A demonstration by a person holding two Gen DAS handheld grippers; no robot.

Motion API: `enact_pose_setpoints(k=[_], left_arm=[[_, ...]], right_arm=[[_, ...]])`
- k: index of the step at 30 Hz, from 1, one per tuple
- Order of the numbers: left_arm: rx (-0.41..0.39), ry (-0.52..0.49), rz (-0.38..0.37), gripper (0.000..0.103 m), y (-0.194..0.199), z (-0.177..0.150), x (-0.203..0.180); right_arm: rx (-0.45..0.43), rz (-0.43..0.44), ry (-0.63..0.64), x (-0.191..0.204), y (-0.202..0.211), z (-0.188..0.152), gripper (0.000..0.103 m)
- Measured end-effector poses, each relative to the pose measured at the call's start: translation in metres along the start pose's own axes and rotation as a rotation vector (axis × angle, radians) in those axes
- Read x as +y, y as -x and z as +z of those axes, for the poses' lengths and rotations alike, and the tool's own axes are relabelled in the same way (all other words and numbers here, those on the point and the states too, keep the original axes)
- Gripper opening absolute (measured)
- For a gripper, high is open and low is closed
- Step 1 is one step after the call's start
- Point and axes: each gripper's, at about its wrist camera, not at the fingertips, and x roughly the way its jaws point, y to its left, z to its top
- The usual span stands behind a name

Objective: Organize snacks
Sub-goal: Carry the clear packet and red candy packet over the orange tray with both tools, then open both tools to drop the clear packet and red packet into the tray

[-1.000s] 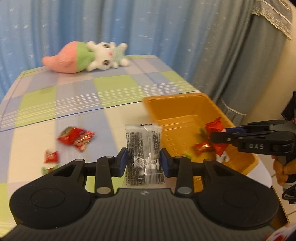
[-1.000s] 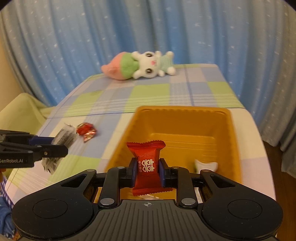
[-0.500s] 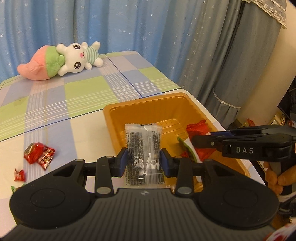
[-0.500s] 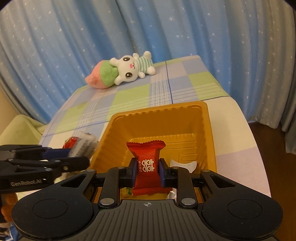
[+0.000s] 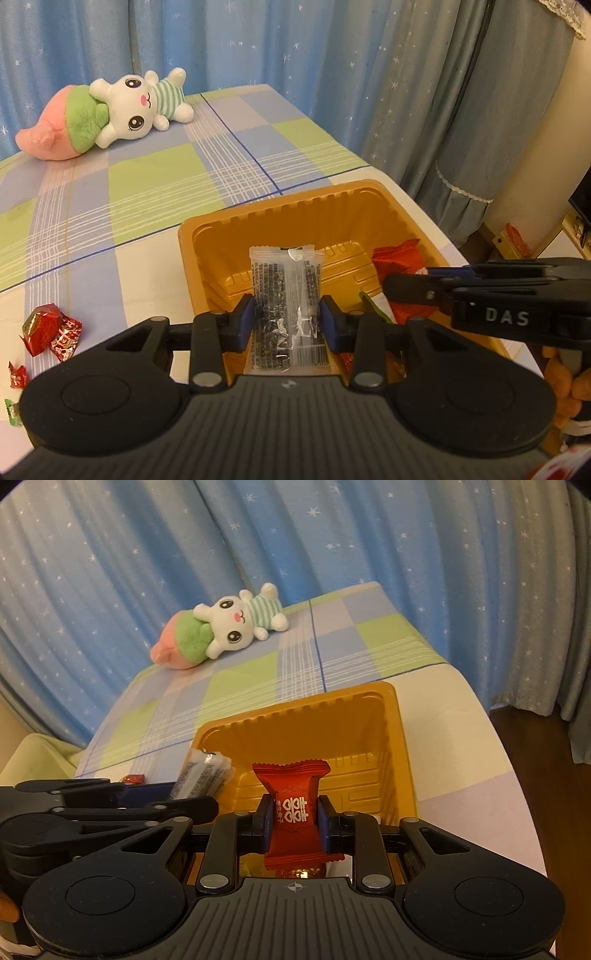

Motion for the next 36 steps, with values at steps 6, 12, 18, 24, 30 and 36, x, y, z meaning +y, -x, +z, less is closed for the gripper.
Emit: enact_pose_setpoints(k=[6, 12, 18, 24, 30, 36], left_arm=[[0.027, -0.015, 0.014, 0.035, -0.018, 0.004, -0.001], [0.044, -0.016, 0.009, 0.035, -0.029, 0.004, 0.0], [0.035, 0.003, -0.007, 0.035, -0.027, 0.004, 0.003], [0.019, 0.026, -0.026, 0.035, -0.01, -0.002, 0.007], [0.005, 0.055, -0.024, 0.035, 0.007, -0.008, 0.012], [-0.011, 0.083, -0.012, 0.035, 0.019, -0.011, 0.016]], right_arm=[[-0.004, -0.012, -0.02, -0.005, -0.002, 0.002, 0.025], [-0.01, -0.018, -0.03, -0.006, -0.001, 0.002, 0.025], [-0.015, -0.015, -0.037, -0.006, 0.001, 0.001, 0.025], [-0.014, -0.008, -0.04, -0.007, 0.002, 0.002, 0.025], [-0.004, 0.005, -0.042, -0.005, -0.003, 0.004, 0.025], [-0.002, 0.009, -0.024, 0.003, -0.012, 0.008, 0.025]])
